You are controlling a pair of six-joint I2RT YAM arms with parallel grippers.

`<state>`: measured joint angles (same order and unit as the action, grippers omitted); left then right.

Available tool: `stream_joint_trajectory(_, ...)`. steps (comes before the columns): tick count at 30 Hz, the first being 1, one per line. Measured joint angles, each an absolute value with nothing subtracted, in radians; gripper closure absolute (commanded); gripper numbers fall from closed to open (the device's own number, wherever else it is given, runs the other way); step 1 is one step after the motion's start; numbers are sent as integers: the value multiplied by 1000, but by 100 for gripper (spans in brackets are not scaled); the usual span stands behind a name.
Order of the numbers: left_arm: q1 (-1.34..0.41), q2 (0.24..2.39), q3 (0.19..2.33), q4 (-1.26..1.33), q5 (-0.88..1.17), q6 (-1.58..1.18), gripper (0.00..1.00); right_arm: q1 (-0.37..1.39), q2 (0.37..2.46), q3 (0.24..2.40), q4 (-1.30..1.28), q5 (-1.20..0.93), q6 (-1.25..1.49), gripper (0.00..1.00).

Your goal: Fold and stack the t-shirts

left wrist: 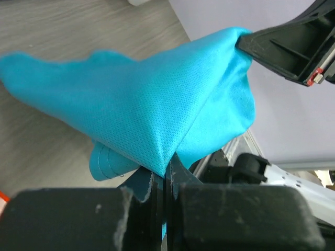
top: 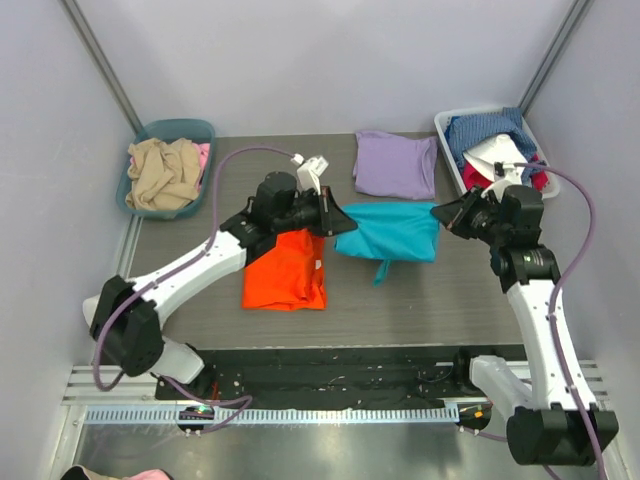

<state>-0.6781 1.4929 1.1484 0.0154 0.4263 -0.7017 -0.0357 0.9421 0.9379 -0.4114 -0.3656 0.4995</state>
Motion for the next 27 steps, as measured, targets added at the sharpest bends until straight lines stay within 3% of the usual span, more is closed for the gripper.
stream_joint_trajectory(16,-1044,1037,982,-201,116,-756,100,-8,563,994,-791,-460,511,99)
stream_joint_trajectory(23,-1272,1024,970,-257,-60,-815,100,-8,479,1013,-899,-465,553,99)
stream_joint_trajectory(27,-1296,1073,999,-279,-143,-810,100,-8,471,995,-877,-449,579,99)
